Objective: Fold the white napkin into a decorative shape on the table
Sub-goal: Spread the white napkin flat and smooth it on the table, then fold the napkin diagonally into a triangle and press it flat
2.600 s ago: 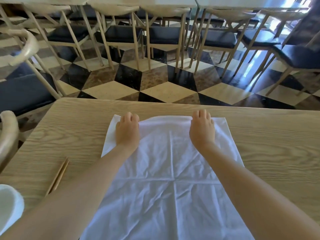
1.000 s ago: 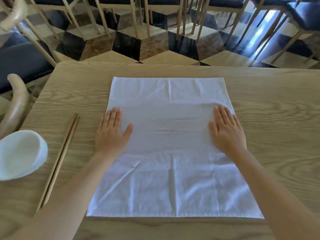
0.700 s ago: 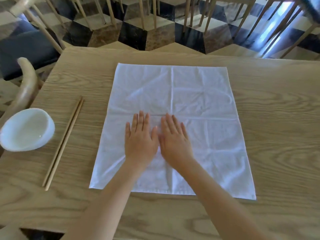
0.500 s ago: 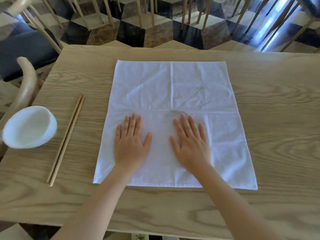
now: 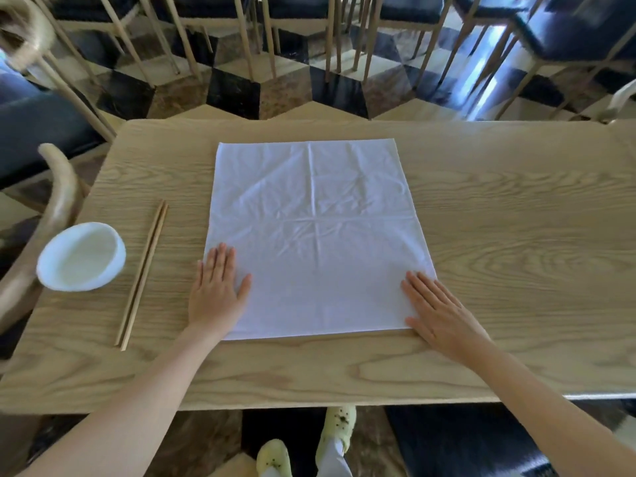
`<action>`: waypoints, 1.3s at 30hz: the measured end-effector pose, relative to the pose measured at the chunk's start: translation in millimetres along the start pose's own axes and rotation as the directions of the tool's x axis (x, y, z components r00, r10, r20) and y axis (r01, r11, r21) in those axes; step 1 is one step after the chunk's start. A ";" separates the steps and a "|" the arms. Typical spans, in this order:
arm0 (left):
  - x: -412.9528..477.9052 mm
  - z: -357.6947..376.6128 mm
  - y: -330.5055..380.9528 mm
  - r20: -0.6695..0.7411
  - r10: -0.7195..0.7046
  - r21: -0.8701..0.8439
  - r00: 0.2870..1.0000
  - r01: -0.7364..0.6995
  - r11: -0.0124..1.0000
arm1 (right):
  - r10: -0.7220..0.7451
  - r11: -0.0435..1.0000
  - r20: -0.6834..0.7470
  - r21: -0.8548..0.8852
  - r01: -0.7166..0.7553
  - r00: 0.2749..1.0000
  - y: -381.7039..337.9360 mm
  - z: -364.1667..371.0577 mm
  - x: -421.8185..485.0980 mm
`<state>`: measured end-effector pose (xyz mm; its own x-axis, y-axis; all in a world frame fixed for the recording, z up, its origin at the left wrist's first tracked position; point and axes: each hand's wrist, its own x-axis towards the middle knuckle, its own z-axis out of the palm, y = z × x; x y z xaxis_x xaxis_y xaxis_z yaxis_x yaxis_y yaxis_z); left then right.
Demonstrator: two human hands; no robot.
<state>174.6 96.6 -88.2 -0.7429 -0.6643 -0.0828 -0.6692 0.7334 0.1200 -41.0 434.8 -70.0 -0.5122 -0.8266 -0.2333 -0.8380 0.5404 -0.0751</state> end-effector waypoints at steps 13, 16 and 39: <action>-49.5 -20.3 200.2 0.103 0.422 -0.529 0.901 -0.310 0.790 | -0.036 0.990 -0.205 0.129 0.064 0.978 2.3 -64.6 32.0; -30.7 -30.2 220.1 0.111 0.266 -0.600 0.958 -0.148 0.786 | -0.018 0.952 -0.191 0.296 0.075 0.981 0.3 -81.0 63.9; 146.5 -103.9 46.7 0.176 -0.396 -0.909 0.901 0.304 0.287 | 0.025 0.747 -0.285 0.643 0.171 0.958 -142.8 -164.5 332.0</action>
<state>36.5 18.5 8.1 -0.4077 -0.8636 -0.2967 -0.4004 -0.1230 0.9081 -122.3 57.3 22.7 -0.5657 -0.8230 0.0507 -0.5924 0.3629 -0.7192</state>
